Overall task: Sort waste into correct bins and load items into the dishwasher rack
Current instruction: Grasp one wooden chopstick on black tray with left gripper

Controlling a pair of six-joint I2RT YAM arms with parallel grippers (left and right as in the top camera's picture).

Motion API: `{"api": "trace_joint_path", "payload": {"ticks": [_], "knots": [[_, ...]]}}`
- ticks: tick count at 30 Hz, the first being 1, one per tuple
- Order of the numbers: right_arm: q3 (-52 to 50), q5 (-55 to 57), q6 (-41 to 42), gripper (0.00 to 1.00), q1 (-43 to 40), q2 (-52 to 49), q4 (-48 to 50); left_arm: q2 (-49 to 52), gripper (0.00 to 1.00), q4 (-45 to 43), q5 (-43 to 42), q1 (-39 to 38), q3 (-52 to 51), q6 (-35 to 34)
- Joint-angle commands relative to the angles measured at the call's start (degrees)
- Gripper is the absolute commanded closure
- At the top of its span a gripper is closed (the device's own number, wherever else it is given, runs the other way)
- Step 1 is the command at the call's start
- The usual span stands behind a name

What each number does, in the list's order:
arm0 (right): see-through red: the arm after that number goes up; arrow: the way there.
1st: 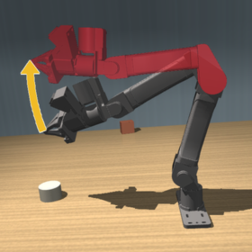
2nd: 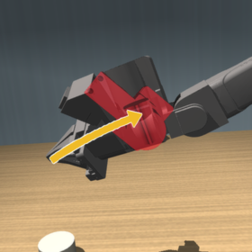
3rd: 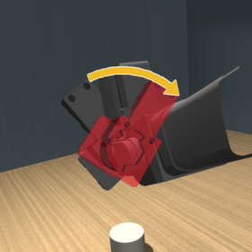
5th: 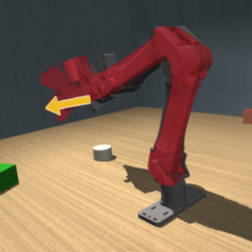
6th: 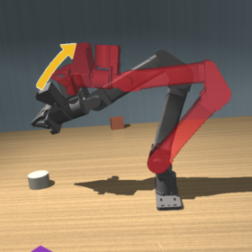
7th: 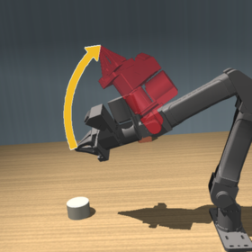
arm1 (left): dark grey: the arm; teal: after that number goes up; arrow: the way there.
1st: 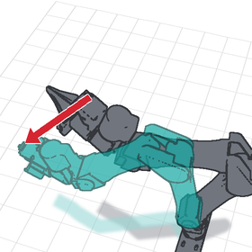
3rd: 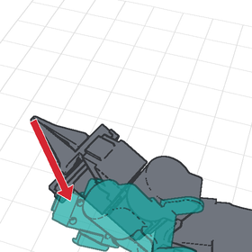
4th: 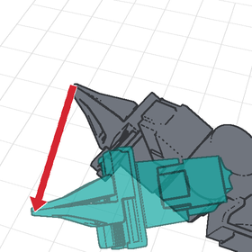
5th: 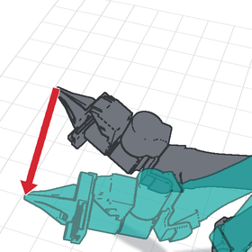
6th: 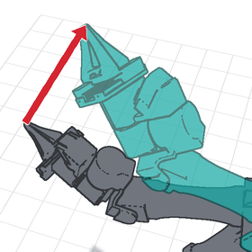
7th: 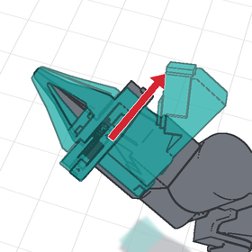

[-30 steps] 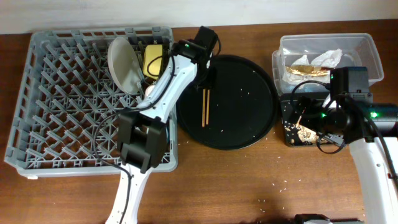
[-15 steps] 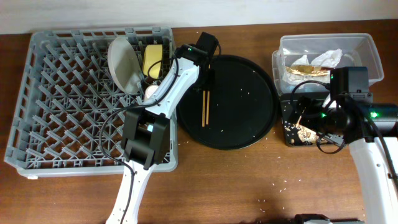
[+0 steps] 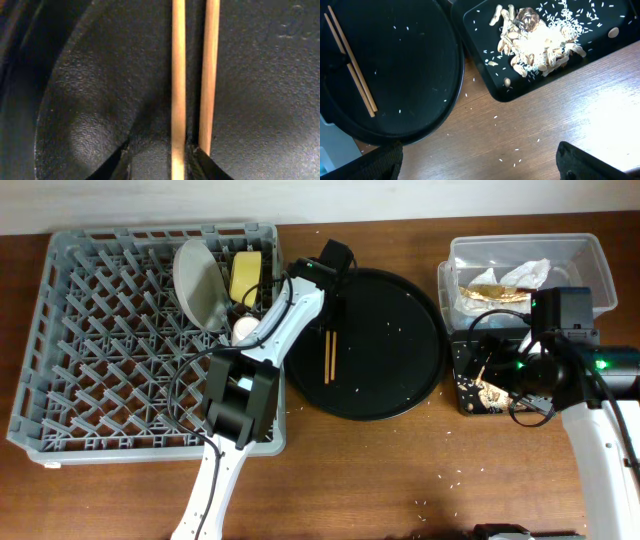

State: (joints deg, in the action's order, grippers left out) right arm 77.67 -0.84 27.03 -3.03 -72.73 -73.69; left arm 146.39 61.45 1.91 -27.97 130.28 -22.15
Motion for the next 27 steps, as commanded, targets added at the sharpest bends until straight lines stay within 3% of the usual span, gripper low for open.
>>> {"api": "trace_joint_path", "payload": {"ticks": [1,8,12,27], "knots": [[0.13,1.11,0.46,0.01,-0.37,-0.13,-0.04,2.01,0.86,0.09,-0.39,-0.15,-0.13,-0.31],[0.13,1.11,0.46,0.02,-0.37,-0.13,-0.04,1.99,0.99,0.52,-0.42,-0.11,0.00,-0.28],[0.13,1.11,0.46,0.02,-0.37,-0.15,-0.04,1.88,0.99,3.76,-0.37,-0.09,3.69,1.84],[0.13,1.14,0.46,0.02,-0.37,-0.13,-0.04,1.88,1.00,35.28,-0.76,1.09,45.20,9.11]]}}
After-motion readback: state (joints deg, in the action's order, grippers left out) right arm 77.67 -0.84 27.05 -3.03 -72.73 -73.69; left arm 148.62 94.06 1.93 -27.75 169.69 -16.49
